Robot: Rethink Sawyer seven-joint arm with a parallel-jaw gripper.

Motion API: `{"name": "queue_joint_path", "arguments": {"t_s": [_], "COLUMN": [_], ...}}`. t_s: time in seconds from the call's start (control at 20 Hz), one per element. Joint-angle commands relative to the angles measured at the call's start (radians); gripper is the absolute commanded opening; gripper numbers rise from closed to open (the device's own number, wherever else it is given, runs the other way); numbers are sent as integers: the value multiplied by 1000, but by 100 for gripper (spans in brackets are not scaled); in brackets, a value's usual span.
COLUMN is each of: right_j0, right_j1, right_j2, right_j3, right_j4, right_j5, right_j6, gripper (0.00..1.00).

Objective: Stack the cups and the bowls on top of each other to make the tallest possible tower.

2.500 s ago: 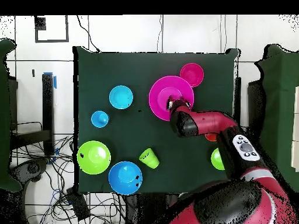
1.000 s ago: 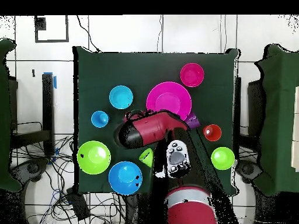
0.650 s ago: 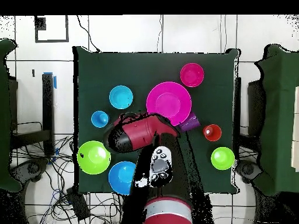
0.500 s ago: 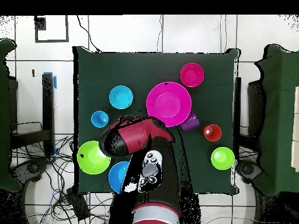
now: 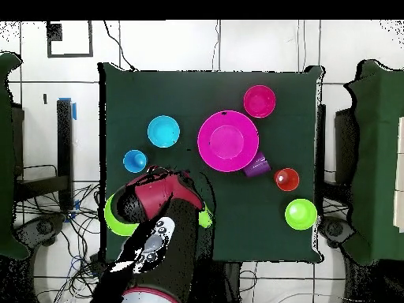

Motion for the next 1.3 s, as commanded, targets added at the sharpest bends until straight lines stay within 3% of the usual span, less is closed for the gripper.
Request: {"name": "queue_joint_path", "arguments": {"t_s": [0.05, 0.2, 0.55, 0.85, 1.15, 1.3], "right_j0": [36, 47, 171, 265, 194, 178], "right_j1": [68, 61, -19, -18, -101, -133], "right_j2": [-58, -70, -173, -256, -107, -71], "right_j3": [30, 48, 60, 17, 106, 123], "right_j4": [87, 101, 100, 108, 129, 137], "right_j5": [-35, -32, 100, 197, 122, 136], "right_j6": [261, 271, 271, 262, 167, 137], "gripper": [100, 100, 100, 100, 100, 100]}}
